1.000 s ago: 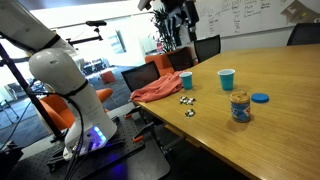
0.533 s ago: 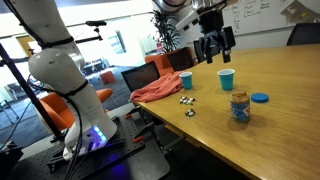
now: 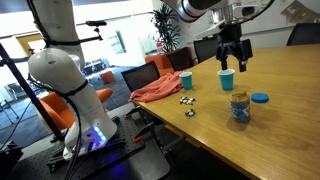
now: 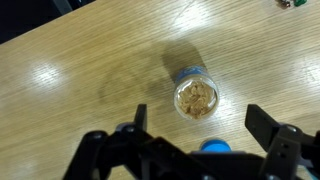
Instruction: Place the blue lid on top of the peanut butter jar
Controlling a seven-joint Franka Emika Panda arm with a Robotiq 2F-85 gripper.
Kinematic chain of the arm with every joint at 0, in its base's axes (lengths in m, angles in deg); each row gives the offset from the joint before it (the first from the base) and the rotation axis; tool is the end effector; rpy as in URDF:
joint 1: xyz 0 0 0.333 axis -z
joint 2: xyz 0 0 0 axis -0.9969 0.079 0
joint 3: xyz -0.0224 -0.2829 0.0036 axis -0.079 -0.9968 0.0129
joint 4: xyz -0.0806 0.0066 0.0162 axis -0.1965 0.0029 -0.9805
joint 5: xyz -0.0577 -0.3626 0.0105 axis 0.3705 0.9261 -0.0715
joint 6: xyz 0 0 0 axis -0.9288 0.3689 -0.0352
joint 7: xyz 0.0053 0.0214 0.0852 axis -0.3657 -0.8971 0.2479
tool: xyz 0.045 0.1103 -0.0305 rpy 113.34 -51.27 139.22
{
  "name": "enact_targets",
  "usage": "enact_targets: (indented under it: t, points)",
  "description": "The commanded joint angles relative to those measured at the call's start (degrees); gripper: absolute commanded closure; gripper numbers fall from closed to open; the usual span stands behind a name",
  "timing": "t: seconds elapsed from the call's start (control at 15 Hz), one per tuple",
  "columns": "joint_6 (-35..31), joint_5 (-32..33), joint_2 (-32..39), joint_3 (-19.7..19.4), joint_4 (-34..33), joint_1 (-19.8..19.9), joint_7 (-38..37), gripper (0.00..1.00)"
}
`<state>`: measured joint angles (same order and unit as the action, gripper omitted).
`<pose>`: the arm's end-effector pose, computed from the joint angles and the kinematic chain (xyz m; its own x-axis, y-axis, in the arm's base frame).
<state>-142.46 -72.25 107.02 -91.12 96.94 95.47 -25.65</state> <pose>0.5300 -0.2196 0.2796 0.9851 -0.1706 -0.0203 -0.1666 -0.9773 0.1305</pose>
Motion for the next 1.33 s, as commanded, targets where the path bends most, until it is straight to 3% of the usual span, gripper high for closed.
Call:
enact_targets:
  t: [0.0, 0.67, 1.27]
  points:
    - [0.20, 0.37, -0.06, 0.90, -0.19, 0.89, -0.24, 0.00]
    - [-16.40, -6.76, 16.09, 4.24, -11.52, 2.09, -4.96, 0.00]
    - [-21.34, -10.41, 29.00, 8.75, -24.48, 4.16, -4.42, 0.00]
